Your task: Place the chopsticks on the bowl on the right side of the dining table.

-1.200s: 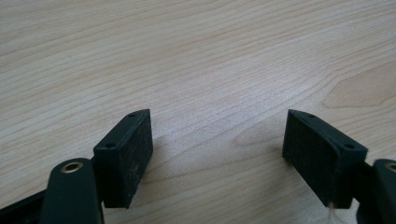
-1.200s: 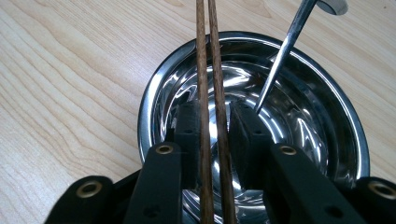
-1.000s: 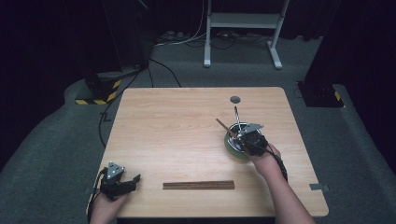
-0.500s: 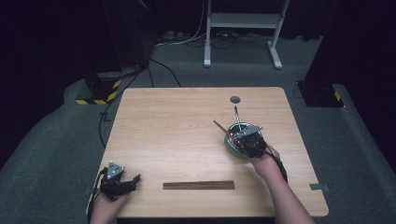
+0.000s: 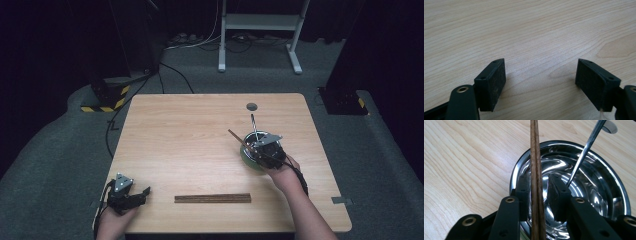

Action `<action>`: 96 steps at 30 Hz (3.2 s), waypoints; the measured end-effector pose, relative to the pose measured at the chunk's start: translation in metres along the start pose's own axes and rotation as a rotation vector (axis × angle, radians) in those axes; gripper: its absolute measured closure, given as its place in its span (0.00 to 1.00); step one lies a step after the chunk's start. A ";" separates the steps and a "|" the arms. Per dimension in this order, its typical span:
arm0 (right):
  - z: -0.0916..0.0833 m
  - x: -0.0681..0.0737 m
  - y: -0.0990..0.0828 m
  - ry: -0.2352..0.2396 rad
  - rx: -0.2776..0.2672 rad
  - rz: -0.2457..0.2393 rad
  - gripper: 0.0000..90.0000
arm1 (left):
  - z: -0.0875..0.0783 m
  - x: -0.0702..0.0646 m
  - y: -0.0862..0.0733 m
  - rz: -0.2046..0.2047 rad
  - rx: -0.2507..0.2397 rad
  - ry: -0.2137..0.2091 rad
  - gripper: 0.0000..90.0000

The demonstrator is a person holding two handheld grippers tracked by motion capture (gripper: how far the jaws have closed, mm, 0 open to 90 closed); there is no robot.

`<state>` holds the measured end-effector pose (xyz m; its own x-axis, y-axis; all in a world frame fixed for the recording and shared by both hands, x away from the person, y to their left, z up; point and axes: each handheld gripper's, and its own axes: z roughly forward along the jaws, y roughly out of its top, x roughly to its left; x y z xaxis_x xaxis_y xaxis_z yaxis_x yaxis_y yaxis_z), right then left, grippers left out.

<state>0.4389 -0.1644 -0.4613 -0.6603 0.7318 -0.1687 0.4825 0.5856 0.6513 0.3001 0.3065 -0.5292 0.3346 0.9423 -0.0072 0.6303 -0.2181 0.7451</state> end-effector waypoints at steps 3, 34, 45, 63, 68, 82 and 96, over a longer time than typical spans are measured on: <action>-0.004 0.000 0.001 -0.002 -0.005 0.004 0.75 | 0.000 0.000 0.000 -0.001 -0.004 -0.001 0.27; -0.050 0.045 -0.097 -0.163 -0.272 0.126 0.94 | 0.001 -0.001 0.000 -0.008 -0.009 0.002 0.27; -0.040 0.039 -0.096 -0.156 -0.287 0.158 0.92 | -0.001 -0.001 -0.002 -0.010 -0.006 0.007 0.27; -0.036 0.019 -0.103 -0.135 -0.281 0.213 0.91 | 0.001 -0.024 0.051 -0.020 -0.009 -0.082 0.29; -0.035 0.022 -0.101 -0.125 -0.286 0.213 0.91 | 0.019 -0.049 0.071 0.035 -0.009 -0.113 0.25; -0.036 0.023 -0.095 -0.117 -0.305 0.238 0.91 | 0.068 -0.095 0.127 0.130 -0.072 -0.138 0.30; -0.041 -0.007 -0.098 -0.142 -0.287 0.304 0.91 | 0.091 -0.127 0.152 0.130 -0.156 -0.124 0.41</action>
<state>0.3721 -0.2414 -0.4935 -0.4180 0.9081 -0.0249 0.4501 0.2308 0.8626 0.4172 0.1306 -0.4761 0.4957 0.8682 0.0205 0.4639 -0.2847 0.8389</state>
